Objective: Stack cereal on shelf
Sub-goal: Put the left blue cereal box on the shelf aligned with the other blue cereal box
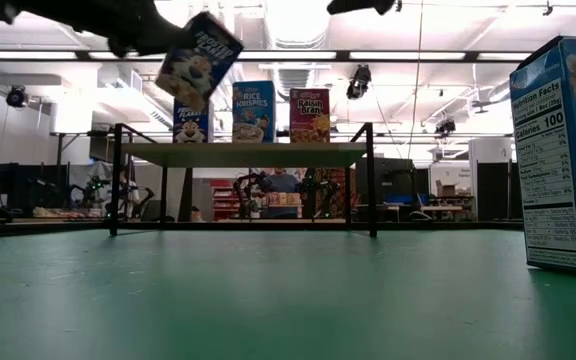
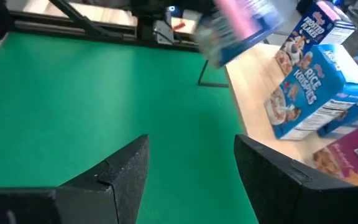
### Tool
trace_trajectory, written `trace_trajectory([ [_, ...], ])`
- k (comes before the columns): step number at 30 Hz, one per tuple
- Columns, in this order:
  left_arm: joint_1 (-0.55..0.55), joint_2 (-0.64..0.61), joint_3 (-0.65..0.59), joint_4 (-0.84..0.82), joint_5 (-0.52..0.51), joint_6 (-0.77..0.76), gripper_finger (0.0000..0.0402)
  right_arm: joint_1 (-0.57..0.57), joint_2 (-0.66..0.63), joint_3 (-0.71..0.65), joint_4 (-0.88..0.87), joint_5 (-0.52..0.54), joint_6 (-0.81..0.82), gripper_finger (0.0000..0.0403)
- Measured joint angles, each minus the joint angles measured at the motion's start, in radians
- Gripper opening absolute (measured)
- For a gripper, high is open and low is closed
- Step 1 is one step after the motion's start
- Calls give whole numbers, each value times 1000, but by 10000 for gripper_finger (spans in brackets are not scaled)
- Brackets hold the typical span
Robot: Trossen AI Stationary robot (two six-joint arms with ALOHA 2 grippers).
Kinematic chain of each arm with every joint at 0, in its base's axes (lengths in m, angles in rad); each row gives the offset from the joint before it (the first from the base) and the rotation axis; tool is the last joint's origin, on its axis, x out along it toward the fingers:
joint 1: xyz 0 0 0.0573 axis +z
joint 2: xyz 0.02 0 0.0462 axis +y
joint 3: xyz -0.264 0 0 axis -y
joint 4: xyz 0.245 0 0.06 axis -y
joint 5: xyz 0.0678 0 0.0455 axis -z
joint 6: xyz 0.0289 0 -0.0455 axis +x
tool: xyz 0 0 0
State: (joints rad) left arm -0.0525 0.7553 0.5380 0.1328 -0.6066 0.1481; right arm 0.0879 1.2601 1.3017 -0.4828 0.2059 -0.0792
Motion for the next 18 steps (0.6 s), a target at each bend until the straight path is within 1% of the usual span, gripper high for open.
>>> trace_trajectory([
  [3,5,-22,-11,-2,-219,1,135,9,-13,-78,98,0,0,224],
  [5,10,-29,-21,3,-323,-9,135,14,-14,-120,153,-3,-10,224],
  [6,13,-31,-31,2,-350,-19,135,17,-14,-139,189,-3,-15,224],
  [7,16,-30,-43,5,-360,-27,135,19,-14,-159,224,-4,-20,224],
  [10,35,-22,-98,83,-363,-33,135,22,-14,-214,321,-4,-37,224],
  [14,55,-8,-170,254,-364,-25,135,22,-15,-261,416,-3,-40,224],
  [18,76,2,-228,394,-367,-18,135,21,-15,-291,465,-3,-27,224],
])
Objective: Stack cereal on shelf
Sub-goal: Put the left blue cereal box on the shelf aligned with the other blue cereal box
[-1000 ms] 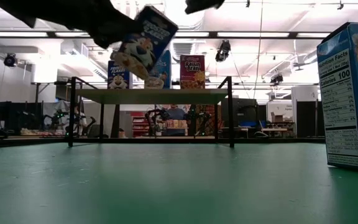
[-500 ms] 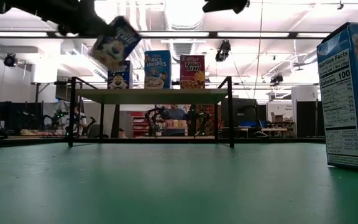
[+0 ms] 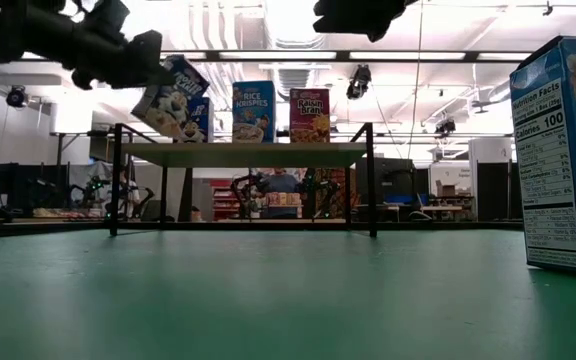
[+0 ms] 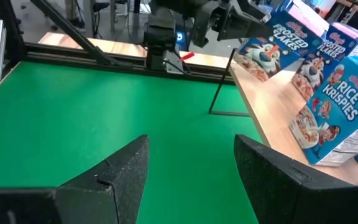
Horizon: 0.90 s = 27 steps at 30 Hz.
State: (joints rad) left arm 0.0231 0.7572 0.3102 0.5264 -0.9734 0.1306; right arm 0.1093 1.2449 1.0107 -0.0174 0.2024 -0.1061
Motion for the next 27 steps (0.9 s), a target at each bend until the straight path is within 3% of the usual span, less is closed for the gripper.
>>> trace_trajectory([
  [11,32,69,-144,336,2,5,152,2,20,-13,38,0,10,224],
  [27,32,135,-138,348,-89,-5,231,2,21,-13,45,0,10,224],
])
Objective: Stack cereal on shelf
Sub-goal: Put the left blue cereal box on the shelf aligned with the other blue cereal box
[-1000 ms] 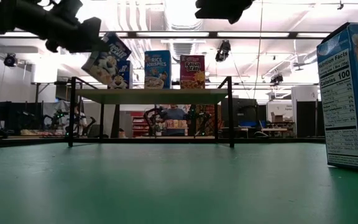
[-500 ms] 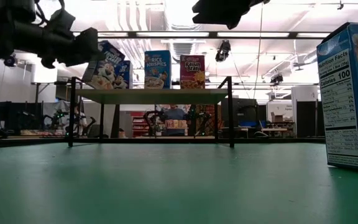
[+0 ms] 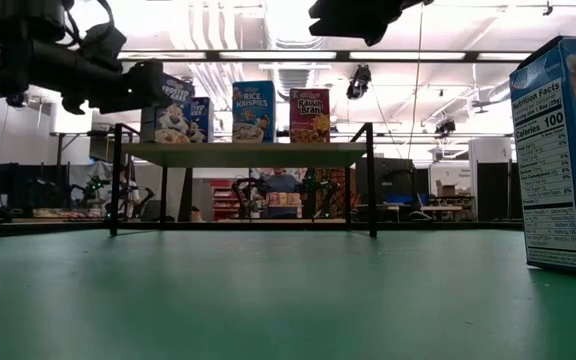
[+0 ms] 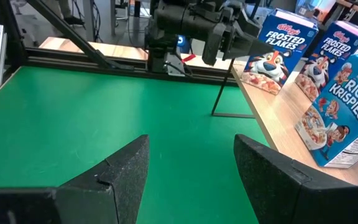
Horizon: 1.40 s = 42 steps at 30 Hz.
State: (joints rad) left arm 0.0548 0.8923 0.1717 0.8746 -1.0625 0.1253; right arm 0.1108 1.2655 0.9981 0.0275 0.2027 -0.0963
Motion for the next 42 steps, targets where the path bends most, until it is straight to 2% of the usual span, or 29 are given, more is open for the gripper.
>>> trace_trajectory([
  [8,-59,-30,55,-11,-17,70,242,0,0,0,0,0,-9,224],
  [15,-148,-40,147,-92,-242,190,242,0,-17,0,-2,1,-85,224],
  [18,-195,-39,194,-144,-304,210,242,-4,-39,0,-3,8,-140,224],
  [24,-305,-12,328,-292,-308,206,242,-4,-76,-4,-5,8,-186,224],
  [29,-370,40,494,-436,-308,184,243,-5,-86,-56,13,8,-194,224],
  [33,-373,88,664,-712,-307,91,243,-5,-87,-86,20,8,-216,224],
  [36,-360,122,812,-1049,-258,-82,243,-5,-91,-87,22,8,-227,224],
  [38,-337,144,928,-1303,-147,-249,243,-5,-98,-87,5,8,-227,224],
  [42,-238,201,1174,-1809,158,-589,243,-7,-112,-94,-34,8,-219,224],
])
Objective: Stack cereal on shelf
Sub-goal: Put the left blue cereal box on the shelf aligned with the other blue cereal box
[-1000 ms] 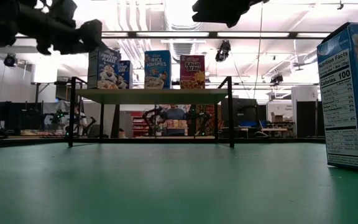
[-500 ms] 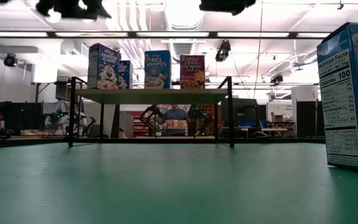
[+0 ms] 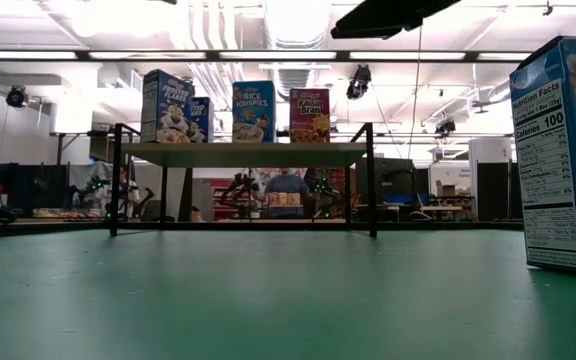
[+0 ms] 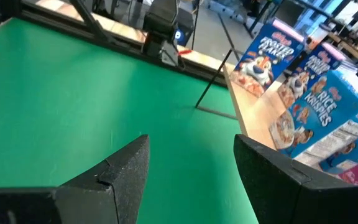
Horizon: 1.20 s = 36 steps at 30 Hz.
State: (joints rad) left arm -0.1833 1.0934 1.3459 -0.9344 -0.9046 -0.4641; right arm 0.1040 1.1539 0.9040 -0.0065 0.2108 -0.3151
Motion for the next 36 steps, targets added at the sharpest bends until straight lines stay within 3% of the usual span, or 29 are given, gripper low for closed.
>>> trace_trajectory([
  [2,53,33,94,-184,93,-108,243,0,-8,-8,3,0,0,224],
  [5,122,77,197,-360,148,-218,243,0,-11,-10,4,0,-1,224],
  [9,201,124,290,-469,253,-257,243,0,-11,-10,4,0,-9,224],
  [18,336,212,317,-493,422,-216,243,0,-11,-10,2,0,-8,224],
  [29,425,279,317,-533,485,-187,242,0,-11,-10,-4,0,1,224],
  [36,552,284,322,-535,512,-88,242,0,-10,-10,-4,0,17,224],
])
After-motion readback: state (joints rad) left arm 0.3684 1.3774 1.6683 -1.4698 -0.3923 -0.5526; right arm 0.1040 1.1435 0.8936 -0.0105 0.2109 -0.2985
